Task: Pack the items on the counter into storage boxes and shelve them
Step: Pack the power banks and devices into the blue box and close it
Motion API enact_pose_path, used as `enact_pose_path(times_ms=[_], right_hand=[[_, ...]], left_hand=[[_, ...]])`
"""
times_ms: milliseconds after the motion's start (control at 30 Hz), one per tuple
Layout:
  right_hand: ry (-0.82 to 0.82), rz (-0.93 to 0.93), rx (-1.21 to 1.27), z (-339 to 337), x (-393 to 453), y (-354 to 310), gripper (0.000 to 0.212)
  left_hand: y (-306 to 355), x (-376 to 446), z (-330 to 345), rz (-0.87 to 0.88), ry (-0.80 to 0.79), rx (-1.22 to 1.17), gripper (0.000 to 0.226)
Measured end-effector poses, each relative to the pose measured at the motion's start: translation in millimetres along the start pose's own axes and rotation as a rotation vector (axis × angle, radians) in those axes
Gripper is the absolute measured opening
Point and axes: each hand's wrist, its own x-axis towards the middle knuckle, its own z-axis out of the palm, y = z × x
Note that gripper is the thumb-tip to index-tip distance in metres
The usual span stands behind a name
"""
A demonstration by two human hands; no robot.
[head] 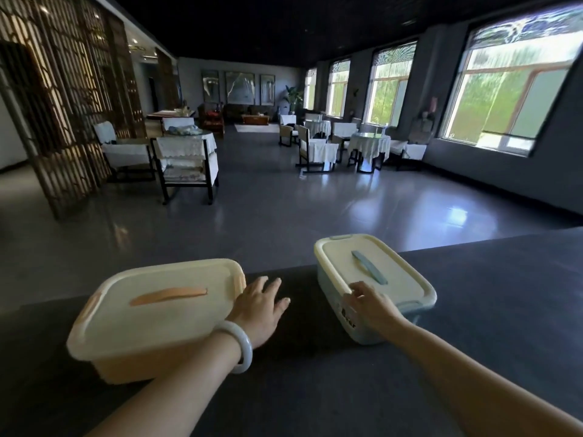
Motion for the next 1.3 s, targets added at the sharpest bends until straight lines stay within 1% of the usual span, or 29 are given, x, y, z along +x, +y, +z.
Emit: enact_pose_path(times_ms=[100, 167, 200, 267, 367, 500, 600, 667, 767, 933, 1067, 1167, 1300], right_hand=[[0.118, -0.01, -0.037, -45, 10, 41, 0.038], [0.184, -0.013, -0.067, -71, 24, 67, 0.039], [0.189, -0.009, -0.111, -81, 32, 79, 0.041], [0.168, 0.018, -0.181, -95, 51, 99, 0.046], [0.115, 0.058, -0.189, -97, 78, 117, 0.051], [0.069, 0.093, -0.19, -91, 109, 123, 0.056], [0.033, 0.127, -0.112, -89, 124, 130, 0.051], [0.003, 0.159, -0.067, -85, 127, 137, 0.044], [0.05, 0.206, -0.111, -79, 123, 142, 0.043], [0.106, 0.26, -0.11, -71, 89, 133, 0.042], [0.099, 0.31, -0.012, -67, 36, 123, 0.037], [0.064, 0.322, 0.048, -58, -10, 112, 0.033], [-0.012, 0.296, 0.086, -45, -66, 95, 0.031]], left_hand=[[44, 20, 21, -0.043, -0.055, -0.049, 0.057], [67, 32, 33, -0.097, -0.104, -0.141, 0.058], [77, 38, 38, -0.133, -0.128, -0.193, 0.058], [94, 50, 49, -0.218, -0.169, -0.283, 0.06], [115, 66, 65, -0.337, -0.194, -0.368, 0.067], [133, 91, 84, -0.459, -0.166, -0.505, 0.073], [140, 107, 94, -0.476, -0.097, -0.586, 0.075], [139, 111, 101, -0.465, -0.072, -0.589, 0.076], [134, 107, 110, -0.439, -0.071, -0.575, 0.074], [135, 81, 109, -0.478, -0.004, -0.637, 0.065], [134, 23, 99, -0.491, 0.003, -0.682, 0.066], [127, -29, 96, -0.501, 0.031, -0.663, 0.065], [110, -94, 81, -0.49, 0.04, -0.601, 0.044]])
